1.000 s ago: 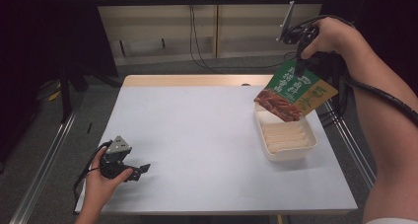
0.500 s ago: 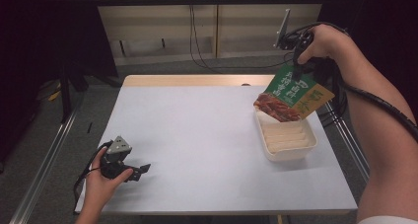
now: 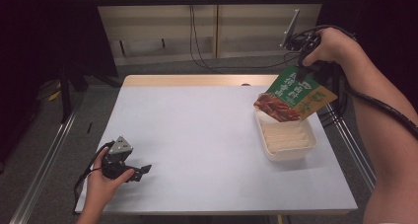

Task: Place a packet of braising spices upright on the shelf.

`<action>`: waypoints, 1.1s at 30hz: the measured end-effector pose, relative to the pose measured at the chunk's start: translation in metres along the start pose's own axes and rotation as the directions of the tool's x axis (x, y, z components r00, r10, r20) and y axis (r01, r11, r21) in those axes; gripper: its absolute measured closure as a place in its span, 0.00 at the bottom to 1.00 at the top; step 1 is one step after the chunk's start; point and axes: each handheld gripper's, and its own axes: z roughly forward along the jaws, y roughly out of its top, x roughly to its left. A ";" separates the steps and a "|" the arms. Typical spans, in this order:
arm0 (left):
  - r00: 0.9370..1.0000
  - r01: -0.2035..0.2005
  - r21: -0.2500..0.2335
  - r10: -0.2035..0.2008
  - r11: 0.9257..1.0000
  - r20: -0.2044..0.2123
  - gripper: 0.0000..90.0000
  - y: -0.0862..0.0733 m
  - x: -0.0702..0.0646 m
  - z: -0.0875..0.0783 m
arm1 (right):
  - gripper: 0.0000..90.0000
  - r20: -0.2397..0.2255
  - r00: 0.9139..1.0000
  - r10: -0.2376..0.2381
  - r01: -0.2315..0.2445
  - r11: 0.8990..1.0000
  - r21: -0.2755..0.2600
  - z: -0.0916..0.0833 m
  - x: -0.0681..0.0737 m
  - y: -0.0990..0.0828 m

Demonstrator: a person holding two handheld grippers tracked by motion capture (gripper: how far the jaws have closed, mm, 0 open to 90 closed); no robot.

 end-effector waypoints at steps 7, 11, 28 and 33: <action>1.000 -0.008 0.008 0.008 1.000 -0.001 0.08 0.002 -0.002 0.002 | 0.94 0.003 1.000 0.019 -0.019 0.999 -0.034 0.008 -0.004 -0.011; 1.000 -0.013 0.012 0.013 1.000 -0.005 0.08 0.002 -0.001 0.002 | 0.93 0.014 1.000 0.018 -0.018 0.999 -0.040 0.014 -0.008 -0.018; 1.000 -0.010 0.005 0.011 1.000 -0.007 0.08 0.003 -0.002 0.002 | 1.00 0.020 0.999 -0.050 0.049 0.998 0.036 0.012 -0.004 -0.020; 1.000 -0.013 0.008 0.013 1.000 -0.009 0.08 0.003 -0.002 0.001 | 1.00 0.012 0.996 -0.089 0.088 0.995 0.051 0.015 -0.001 -0.011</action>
